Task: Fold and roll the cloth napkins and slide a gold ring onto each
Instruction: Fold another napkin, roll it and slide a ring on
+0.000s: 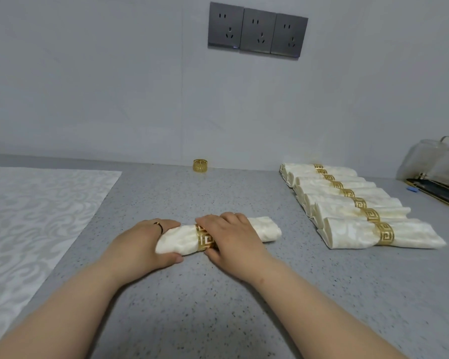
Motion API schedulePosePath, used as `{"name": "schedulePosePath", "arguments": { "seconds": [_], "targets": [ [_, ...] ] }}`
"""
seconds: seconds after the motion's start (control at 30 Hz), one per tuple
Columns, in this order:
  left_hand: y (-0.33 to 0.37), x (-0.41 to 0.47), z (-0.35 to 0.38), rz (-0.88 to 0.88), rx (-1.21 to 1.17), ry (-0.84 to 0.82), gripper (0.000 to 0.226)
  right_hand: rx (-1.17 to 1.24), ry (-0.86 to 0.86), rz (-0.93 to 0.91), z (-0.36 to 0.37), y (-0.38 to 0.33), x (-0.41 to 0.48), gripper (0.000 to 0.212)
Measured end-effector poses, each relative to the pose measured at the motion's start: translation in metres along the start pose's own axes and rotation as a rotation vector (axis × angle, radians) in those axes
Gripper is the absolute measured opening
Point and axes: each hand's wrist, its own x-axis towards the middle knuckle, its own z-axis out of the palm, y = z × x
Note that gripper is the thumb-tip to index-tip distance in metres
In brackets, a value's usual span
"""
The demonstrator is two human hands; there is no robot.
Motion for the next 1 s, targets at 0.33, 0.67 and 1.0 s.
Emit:
{"name": "schedulePosePath", "arguments": {
  "seconds": [0.33,0.67,1.0],
  "targets": [
    [0.003,0.005,-0.002,-0.036,0.004,0.029,0.077,-0.111,0.162,-0.018,0.008,0.006,-0.004,0.049],
    [0.01,-0.002,-0.005,0.07,-0.132,0.187,0.107,-0.156,0.105,0.042,-0.018,0.017,-0.022,0.047],
    [0.03,-0.015,0.011,0.166,-0.077,0.098,0.058,-0.357,-0.049,0.224,-0.08,0.045,-0.119,0.058]
  ]
}}
